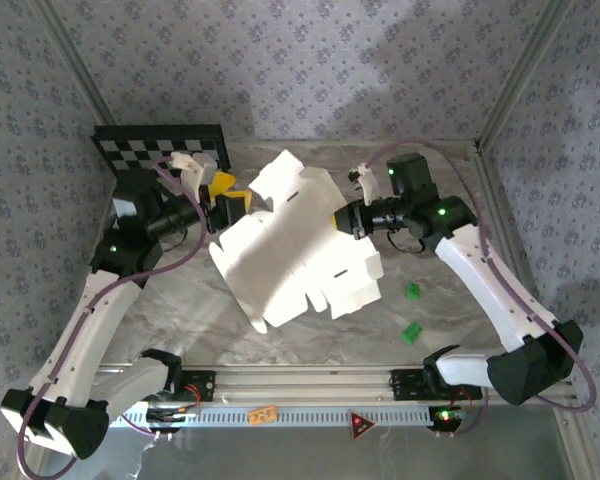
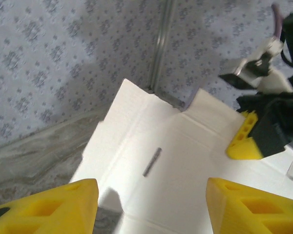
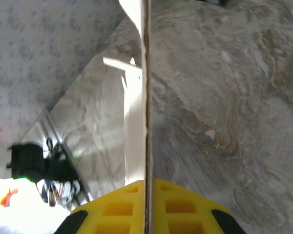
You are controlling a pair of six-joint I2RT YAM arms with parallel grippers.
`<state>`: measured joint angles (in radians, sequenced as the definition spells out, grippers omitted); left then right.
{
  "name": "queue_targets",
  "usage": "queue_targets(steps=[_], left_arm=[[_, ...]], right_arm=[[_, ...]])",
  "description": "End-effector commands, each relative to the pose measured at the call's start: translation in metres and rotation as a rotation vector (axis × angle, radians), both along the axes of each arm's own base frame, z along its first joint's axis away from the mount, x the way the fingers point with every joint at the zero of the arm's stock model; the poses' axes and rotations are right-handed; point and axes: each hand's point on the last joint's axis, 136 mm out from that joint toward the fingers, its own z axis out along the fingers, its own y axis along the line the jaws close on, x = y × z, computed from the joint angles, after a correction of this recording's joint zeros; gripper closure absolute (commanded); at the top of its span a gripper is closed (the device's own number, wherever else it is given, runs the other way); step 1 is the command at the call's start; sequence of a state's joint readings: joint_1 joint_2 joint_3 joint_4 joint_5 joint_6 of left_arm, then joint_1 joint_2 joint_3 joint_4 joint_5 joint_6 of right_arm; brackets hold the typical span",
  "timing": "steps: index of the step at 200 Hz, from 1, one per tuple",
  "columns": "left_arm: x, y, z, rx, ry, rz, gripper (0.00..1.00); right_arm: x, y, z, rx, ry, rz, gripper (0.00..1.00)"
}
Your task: Fold the paper box
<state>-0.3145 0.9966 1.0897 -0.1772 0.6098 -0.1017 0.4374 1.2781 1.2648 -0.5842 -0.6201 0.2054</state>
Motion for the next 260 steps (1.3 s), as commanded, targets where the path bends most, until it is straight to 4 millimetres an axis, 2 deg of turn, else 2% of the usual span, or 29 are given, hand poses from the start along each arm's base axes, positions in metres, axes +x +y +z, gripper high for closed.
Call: queue_targets(steps=[1, 35, 69, 95, 115, 154, 184, 213, 234, 242, 246, 260], left_arm=[[0.011, 0.003, 0.005, -0.07, 0.025, 0.061, 0.4], [0.02, -0.005, -0.024, -0.086, 0.122, 0.061, 0.41], [0.022, -0.017, -0.062, -0.094, 0.222, 0.041, 0.4], [0.022, -0.02, -0.088, -0.079, 0.288, 0.052, 0.4], [0.022, -0.019, -0.106, -0.07, 0.332, 0.068, 0.4], [0.022, -0.014, -0.144, -0.044, 0.417, 0.116, 0.41], [0.021, -0.013, -0.178, -0.02, 0.527, 0.142, 0.45], [0.017, -0.018, -0.214, -0.021, 0.664, 0.13, 0.5], [0.011, -0.019, -0.241, -0.007, 0.748, 0.129, 0.53], [0.009, -0.02, -0.248, -0.003, 0.771, 0.125, 0.54], [0.008, -0.02, -0.252, -0.002, 0.781, 0.123, 0.55], [0.005, -0.021, -0.262, -0.004, 0.811, 0.116, 0.57]], right_arm=[[0.035, 0.009, 0.005, 0.251, 0.106, -0.201, 1.0], [0.053, 0.006, -0.055, 0.297, 0.289, -0.349, 1.0], [0.057, 0.002, -0.118, 0.225, 0.413, -0.403, 1.0], [0.054, -0.005, -0.146, 0.146, 0.416, -0.414, 1.0], [0.052, -0.016, -0.155, 0.044, 0.39, -0.416, 1.0], [0.045, -0.042, -0.16, -0.221, 0.306, -0.4, 1.0], [0.044, -0.056, -0.156, -0.359, 0.25, -0.387, 1.0], [0.046, -0.061, -0.15, -0.451, 0.206, -0.39, 1.0], [0.042, -0.064, -0.151, -0.555, 0.191, -0.366, 1.0], [0.038, -0.064, -0.158, -0.602, 0.196, -0.348, 1.0], [0.043, -0.061, -0.149, -0.603, 0.172, -0.347, 1.0], [0.043, -0.057, -0.148, -0.656, 0.156, -0.324, 1.0]])
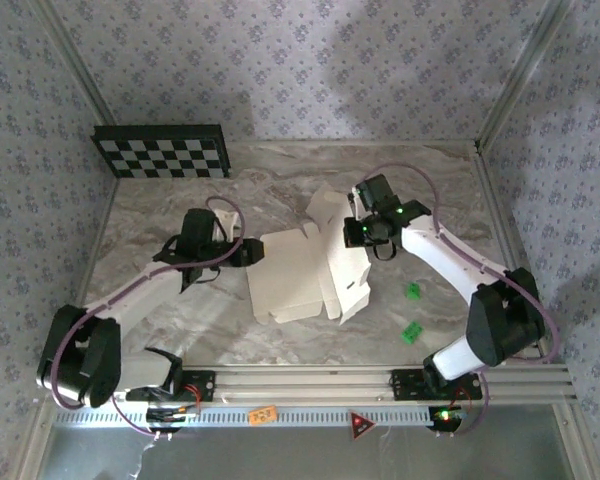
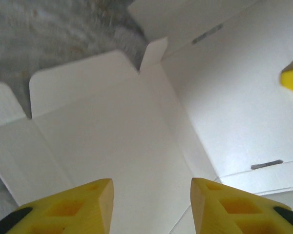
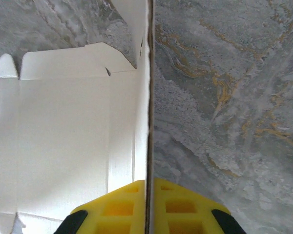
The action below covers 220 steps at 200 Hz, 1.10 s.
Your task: Fold the paper box
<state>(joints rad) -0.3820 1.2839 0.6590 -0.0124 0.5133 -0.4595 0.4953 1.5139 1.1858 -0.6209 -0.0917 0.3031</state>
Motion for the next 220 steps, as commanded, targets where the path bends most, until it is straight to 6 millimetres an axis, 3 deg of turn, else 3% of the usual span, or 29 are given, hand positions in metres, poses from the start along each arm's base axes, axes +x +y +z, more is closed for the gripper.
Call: queue_targets(steps=[1, 68, 123, 167, 198, 220], left_arm=[[-0.005, -0.009, -0.006, -0.047, 0.035, -0.025, 0.57], [-0.009, -0.016, -0.054, -0.061, 0.226, -0.025, 0.66], [-0.01, -0.019, -0.066, -0.063, 0.268, -0.024, 0.68], [-0.007, -0.016, -0.043, -0.06, 0.189, -0.019, 0.68], [0.002, -0.007, -0.009, -0.021, 0.046, -0.001, 0.66], [0.008, -0.004, 0.018, 0.004, -0.062, -0.021, 0.57]], right_arm=[[-0.006, -0.011, -0.004, -0.181, 0.018, 0.052, 1.0], [-0.011, 0.015, -0.016, -0.387, 0.049, 0.181, 1.0], [-0.017, 0.03, -0.038, -0.392, 0.105, 0.227, 1.0], [-0.02, 0.032, -0.045, -0.399, 0.125, 0.247, 1.0], [-0.019, 0.033, -0.038, -0.396, 0.101, 0.29, 1.0], [-0.019, 0.034, -0.032, -0.409, 0.07, 0.37, 1.0]])
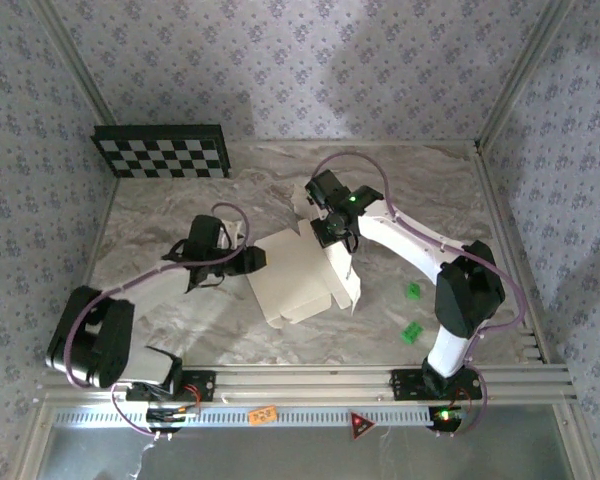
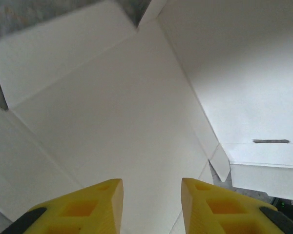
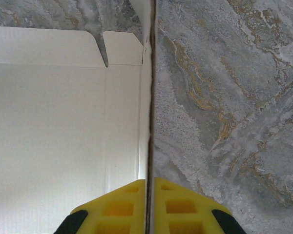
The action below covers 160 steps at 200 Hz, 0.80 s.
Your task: Fold the paper box
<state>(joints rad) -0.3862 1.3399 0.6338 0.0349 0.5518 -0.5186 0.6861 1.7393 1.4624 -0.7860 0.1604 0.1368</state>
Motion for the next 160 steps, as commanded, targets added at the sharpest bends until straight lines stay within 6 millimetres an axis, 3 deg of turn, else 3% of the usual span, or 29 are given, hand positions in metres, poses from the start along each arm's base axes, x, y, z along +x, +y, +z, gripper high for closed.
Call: queue_targets(steps=[1, 33, 86, 124, 160], left_arm=[[0.013, 0.002, 0.037, 0.04, -0.149, -0.022, 0.57], [0.032, 0.009, 0.057, 0.108, -0.205, -0.033, 0.53], [0.065, 0.008, 0.087, 0.163, -0.333, -0.07, 0.41], [0.073, -0.002, 0.084, 0.16, -0.36, -0.175, 0.37], [0.074, -0.01, 0.078, 0.166, -0.381, -0.254, 0.34]], right_arm=[[-0.03, -0.014, -0.03, -0.115, 0.146, 0.127, 1.0], [-0.029, -0.013, -0.022, -0.124, 0.121, 0.269, 1.0], [-0.025, -0.004, 0.002, 0.003, 0.026, 0.51, 1.0], [-0.023, -0.007, 0.003, 0.037, 0.006, 0.655, 0.96], [-0.017, -0.012, 0.006, 0.035, 0.014, 0.667, 0.97]])
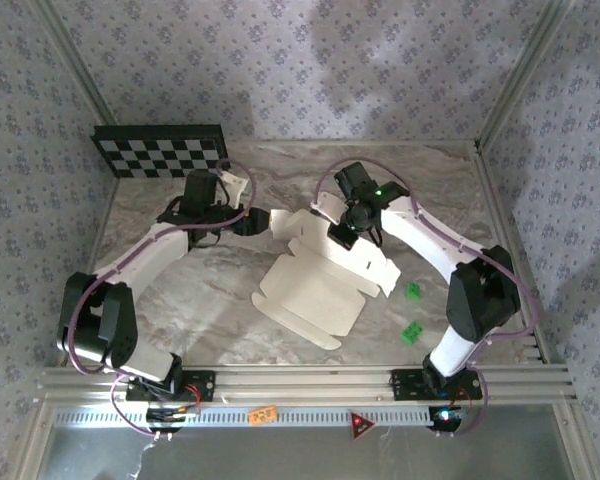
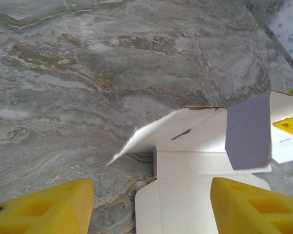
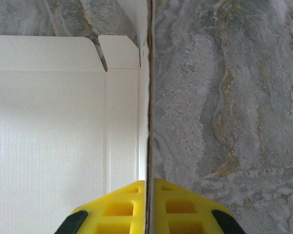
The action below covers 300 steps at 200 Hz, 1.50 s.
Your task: Fold the paper box
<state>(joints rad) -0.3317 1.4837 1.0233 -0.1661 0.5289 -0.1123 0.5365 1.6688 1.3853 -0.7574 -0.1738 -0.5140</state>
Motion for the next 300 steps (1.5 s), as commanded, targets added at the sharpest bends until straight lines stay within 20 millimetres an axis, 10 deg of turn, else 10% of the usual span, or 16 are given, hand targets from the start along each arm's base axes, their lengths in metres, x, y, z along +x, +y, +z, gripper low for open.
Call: queue_targets(steps=[1, 106, 220, 300], left_arm=[[-0.001, -0.007, 0.008, 0.011, -0.041, -0.096, 0.34], [0.003, -0.035, -0.018, -0.033, 0.075, -0.255, 0.38], [-0.002, -0.046, -0.019, -0.009, 0.082, -0.282, 0.86], [-0.017, -0.069, 0.002, -0.033, 0.09, -0.314, 0.95]], right_arm=[[-0.009, -0.001, 0.003, 0.0, 0.022, 0.09, 0.97], [0.003, -0.007, 0.004, 0.003, 0.019, 0.038, 0.97], [0.015, -0.01, 0.003, 0.031, 0.024, -0.067, 0.99], [0.035, -0.018, 0.004, 0.02, -0.041, -0.218, 1.0]])
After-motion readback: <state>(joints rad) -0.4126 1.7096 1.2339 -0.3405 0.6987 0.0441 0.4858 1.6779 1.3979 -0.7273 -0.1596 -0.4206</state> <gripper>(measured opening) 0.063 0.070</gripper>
